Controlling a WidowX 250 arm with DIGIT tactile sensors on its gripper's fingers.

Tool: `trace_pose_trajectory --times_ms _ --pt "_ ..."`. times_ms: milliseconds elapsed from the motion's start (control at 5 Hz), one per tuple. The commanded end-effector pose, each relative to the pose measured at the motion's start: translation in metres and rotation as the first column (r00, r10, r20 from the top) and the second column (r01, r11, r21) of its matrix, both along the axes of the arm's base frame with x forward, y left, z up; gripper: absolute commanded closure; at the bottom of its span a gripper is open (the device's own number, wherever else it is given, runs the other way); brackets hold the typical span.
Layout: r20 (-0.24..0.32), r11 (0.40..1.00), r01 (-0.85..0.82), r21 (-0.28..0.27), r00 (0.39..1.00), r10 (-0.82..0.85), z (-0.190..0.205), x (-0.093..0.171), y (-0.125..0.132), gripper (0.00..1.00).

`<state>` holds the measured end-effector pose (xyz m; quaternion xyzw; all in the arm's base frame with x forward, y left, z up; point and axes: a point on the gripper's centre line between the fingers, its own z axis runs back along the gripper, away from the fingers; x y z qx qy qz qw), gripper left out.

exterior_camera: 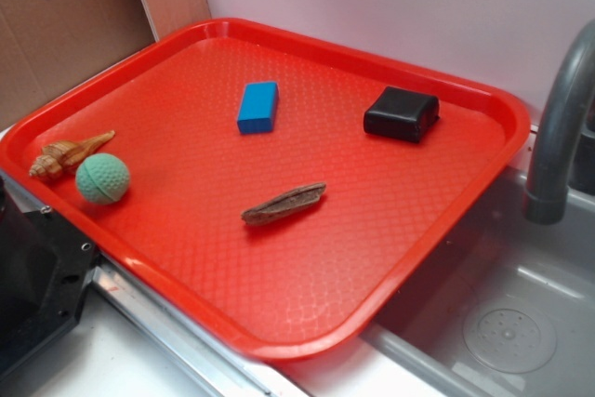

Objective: Grab the blue rope.

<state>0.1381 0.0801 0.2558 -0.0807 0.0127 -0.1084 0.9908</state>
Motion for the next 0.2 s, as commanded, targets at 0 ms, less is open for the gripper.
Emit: trace_pose_trajectory --times_ms 0 --pt "0.047 0.998 0.026 0.055 0.998 -0.029 0.0825 -0.0035 -0.0092 1.00"
